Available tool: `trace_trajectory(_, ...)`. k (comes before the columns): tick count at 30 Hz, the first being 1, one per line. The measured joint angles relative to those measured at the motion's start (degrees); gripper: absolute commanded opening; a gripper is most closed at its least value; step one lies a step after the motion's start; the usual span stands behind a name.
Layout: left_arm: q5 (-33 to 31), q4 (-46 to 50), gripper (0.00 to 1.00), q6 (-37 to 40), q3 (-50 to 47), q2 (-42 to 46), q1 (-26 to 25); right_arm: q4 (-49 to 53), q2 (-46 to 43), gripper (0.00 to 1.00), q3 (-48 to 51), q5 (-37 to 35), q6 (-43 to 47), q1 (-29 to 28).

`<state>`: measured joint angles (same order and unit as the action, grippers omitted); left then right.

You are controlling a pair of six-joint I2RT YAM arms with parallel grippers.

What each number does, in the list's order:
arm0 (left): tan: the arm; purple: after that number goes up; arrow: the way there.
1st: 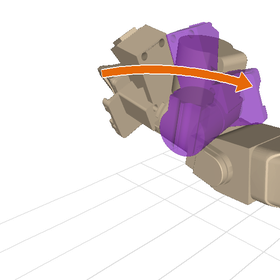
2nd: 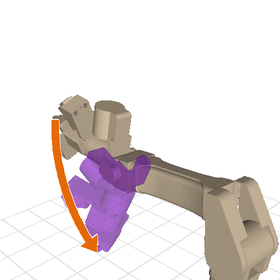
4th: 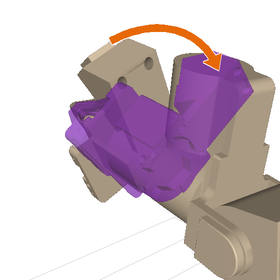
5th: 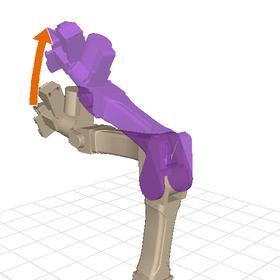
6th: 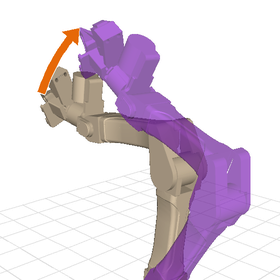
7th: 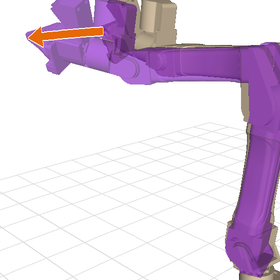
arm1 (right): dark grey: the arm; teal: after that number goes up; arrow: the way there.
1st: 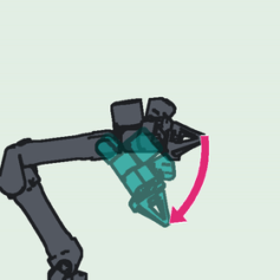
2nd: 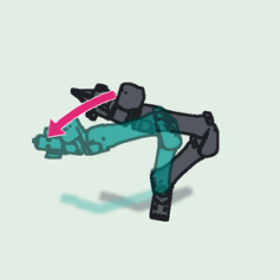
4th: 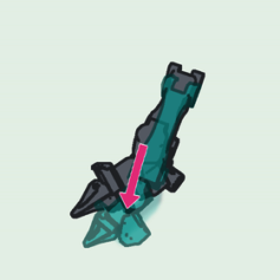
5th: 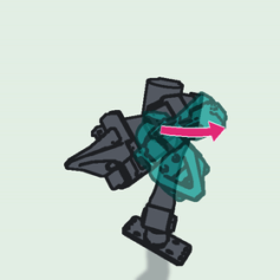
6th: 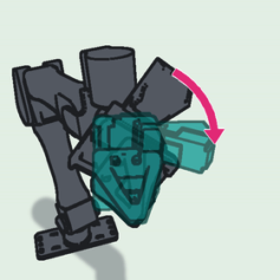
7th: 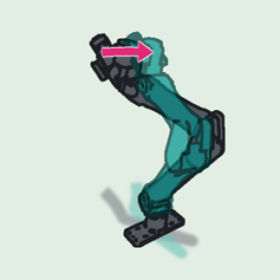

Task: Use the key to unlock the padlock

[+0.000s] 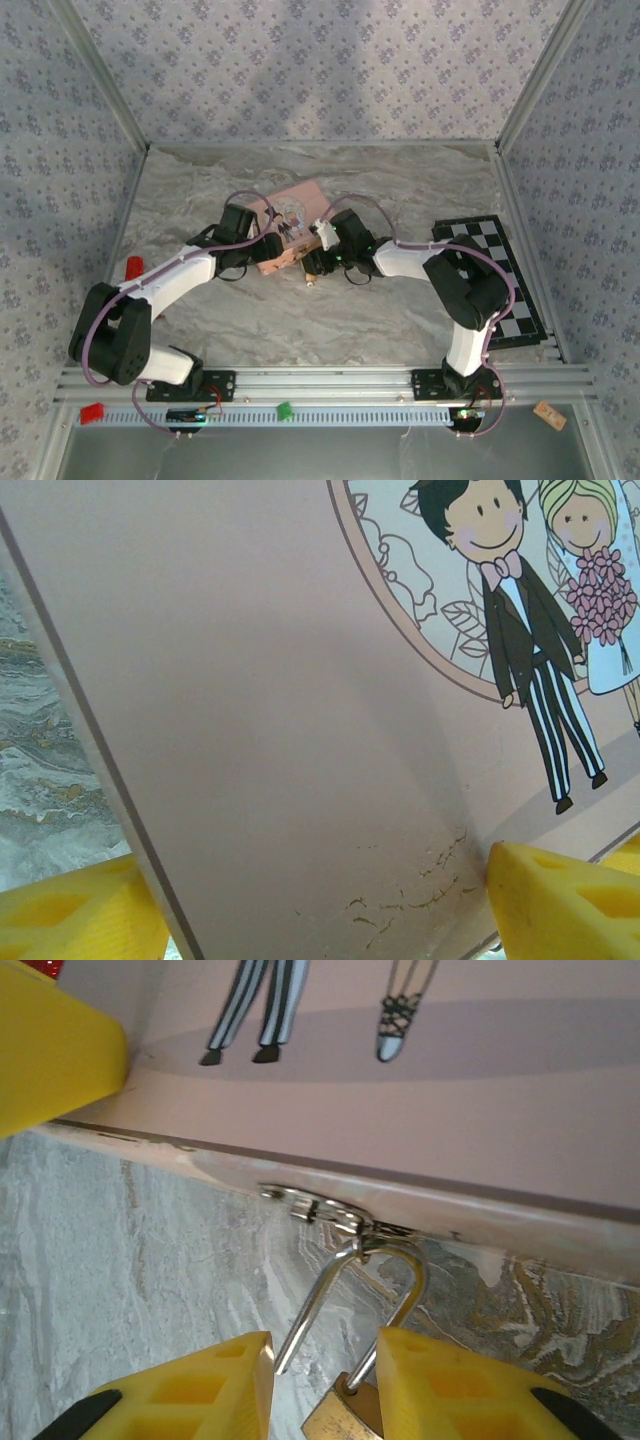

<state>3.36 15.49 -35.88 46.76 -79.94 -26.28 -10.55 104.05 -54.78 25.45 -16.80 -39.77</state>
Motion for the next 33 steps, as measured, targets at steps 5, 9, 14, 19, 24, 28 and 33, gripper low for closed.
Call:
trace_trajectory(5,0.00,-0.02,0.79,-0.02,-0.02,0.00,0.00,0.00,0.37,0.35,0.00,-1.20,-1.68,0.15)
trace_trajectory(9,0.00,-0.11,0.79,-0.20,-0.07,0.00,0.00,-0.35,1.03,0.32,-0.02,-1.25,-2.49,0.15)
trace_trajectory(14,0.00,-0.15,0.79,-0.20,-0.11,0.00,0.00,-0.59,2.19,0.28,-0.02,-1.25,-3.63,0.15)
trace_trajectory(19,0.00,-0.17,0.79,-0.22,-0.11,0.00,0.00,-1.81,2.78,0.27,-0.02,-1.25,-4.74,0.15)
trace_trajectory(24,-0.20,-0.22,0.79,-0.33,-0.11,0.00,-0.11,-3.39,2.84,0.24,-0.02,-1.27,-6.05,0.17)
trace_trajectory(28,-0.22,-0.59,0.79,-0.70,-0.42,0.09,-0.15,-3.96,2.89,0.20,-0.02,-1.55,-6.97,0.15)
trace_trajectory(33,-0.24,-1.16,0.79,-0.87,-0.87,0.37,-0.15,-4.83,2.91,0.19,-0.02,-2.12,-8.09,0.17)
